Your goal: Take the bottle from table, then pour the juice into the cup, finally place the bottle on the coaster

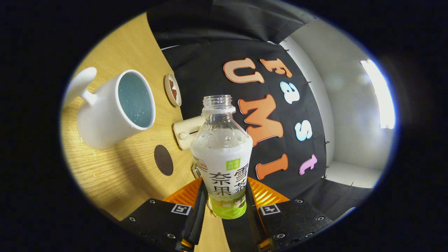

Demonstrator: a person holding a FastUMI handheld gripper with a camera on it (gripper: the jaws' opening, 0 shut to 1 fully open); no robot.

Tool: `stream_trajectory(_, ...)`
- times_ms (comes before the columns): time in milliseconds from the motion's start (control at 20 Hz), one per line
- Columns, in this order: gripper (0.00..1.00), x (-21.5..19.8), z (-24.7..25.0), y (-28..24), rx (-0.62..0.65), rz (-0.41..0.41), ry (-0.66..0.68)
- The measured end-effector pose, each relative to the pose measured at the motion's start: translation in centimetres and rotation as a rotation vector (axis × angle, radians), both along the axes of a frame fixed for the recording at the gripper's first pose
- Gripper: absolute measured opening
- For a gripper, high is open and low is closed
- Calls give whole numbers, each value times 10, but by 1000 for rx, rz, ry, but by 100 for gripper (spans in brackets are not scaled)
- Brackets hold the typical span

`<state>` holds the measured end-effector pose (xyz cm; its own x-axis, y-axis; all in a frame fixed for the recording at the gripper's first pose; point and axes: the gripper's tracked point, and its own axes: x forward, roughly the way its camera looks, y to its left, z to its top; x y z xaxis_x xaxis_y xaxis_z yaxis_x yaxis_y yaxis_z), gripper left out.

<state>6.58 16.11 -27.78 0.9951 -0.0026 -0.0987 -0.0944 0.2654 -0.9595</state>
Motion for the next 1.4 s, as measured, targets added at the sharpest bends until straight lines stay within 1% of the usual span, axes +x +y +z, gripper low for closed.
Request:
stream_trajectory(500,56,-1,-6,9,-157,75,-41)
stream_trajectory(950,56,-1,-9,18,-210,108,-50)
stream_trajectory(1400,56,2,-2,19,-245,119,-78)
